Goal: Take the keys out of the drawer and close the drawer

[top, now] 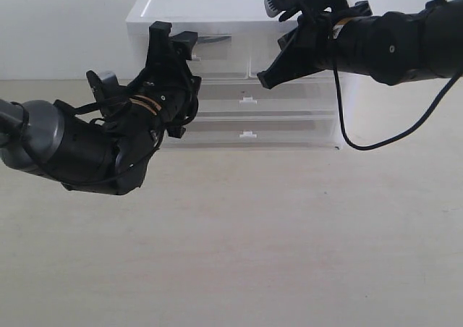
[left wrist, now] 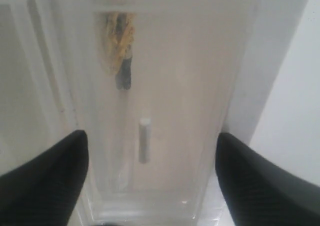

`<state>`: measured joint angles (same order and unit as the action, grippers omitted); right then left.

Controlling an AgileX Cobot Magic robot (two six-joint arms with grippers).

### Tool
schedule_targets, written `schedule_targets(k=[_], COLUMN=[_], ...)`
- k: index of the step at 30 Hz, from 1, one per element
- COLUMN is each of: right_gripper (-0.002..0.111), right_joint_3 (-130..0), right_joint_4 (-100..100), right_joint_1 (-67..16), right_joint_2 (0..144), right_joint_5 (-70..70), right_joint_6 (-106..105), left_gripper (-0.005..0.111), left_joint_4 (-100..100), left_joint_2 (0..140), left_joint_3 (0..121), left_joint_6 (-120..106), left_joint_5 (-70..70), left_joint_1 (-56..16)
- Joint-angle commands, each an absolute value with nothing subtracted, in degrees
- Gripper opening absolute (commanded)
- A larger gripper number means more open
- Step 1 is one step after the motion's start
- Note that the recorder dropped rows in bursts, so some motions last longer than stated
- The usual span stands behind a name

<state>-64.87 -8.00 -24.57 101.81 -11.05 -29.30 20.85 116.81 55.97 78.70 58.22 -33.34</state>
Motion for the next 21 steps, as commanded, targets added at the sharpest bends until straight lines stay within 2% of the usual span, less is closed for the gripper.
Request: schedule_targets(k=[1, 10, 21], right_gripper=[0.0, 0.0, 0.0], right_joint_3=[-65.9, -65.9, -65.9], right_joint_4=[-8.9, -8.9, -8.7], right_joint_1=[-23.8, -23.8, -23.8], right_joint_2=[101.8, 101.8, 101.8], right_joint_5=[-14.7, -14.7, -14.7], right_joint_6=[-29.0, -29.0, -29.5], left_gripper=[0.068, 0.058, 0.052], left_joint_4=[23.6, 23.2, 19.5], left_joint_2=[116.9, 117.3, 117.3], left_joint_3=[56.3, 56.3, 56.3], left_joint_6=[77.5, 77.4, 76.9], left_joint_5=[56.7, 56.9, 57.4], left_joint_1=[-33.2, -33.2, -33.2])
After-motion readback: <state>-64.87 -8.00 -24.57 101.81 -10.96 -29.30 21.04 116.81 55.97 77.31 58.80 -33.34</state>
